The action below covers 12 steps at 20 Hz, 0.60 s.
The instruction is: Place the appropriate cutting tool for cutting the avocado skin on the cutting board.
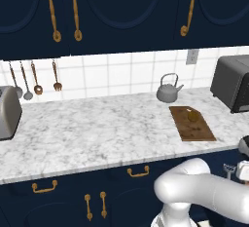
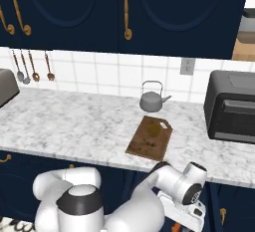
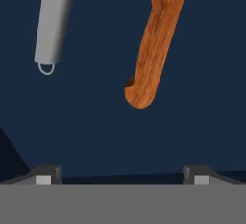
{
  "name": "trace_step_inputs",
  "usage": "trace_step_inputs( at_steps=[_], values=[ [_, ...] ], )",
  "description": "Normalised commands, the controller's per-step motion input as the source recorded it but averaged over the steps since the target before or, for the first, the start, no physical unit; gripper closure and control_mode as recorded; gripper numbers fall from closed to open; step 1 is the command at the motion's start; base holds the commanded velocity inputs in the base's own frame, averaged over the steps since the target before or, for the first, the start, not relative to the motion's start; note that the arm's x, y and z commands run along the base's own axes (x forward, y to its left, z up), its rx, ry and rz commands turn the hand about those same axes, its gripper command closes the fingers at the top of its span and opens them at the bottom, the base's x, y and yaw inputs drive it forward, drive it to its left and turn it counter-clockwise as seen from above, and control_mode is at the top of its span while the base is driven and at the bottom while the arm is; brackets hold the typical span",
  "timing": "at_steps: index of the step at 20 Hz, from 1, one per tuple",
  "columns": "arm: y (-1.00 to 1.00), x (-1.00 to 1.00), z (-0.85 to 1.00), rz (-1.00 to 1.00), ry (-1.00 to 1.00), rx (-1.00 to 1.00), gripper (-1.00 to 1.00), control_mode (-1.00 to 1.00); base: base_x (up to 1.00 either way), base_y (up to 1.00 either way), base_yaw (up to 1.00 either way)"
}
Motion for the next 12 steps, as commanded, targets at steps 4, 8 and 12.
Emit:
trace_step_inputs(
  at_steps=[4,8,12],
  values=[
    [-0.01,0.41,-0.44,0.00,0.00,0.00,-1.00,-1.00,0.00,0.00,0.00],
    [0.00,0.41,-0.38,0.00,0.00,0.00,-1.00,-1.00,0.00,0.00,0.00],
    [0.00,0.20,-0.52,0.00,0.01,0.00,-1.00,-1.00,0.00,0.00,0.00]
  ],
)
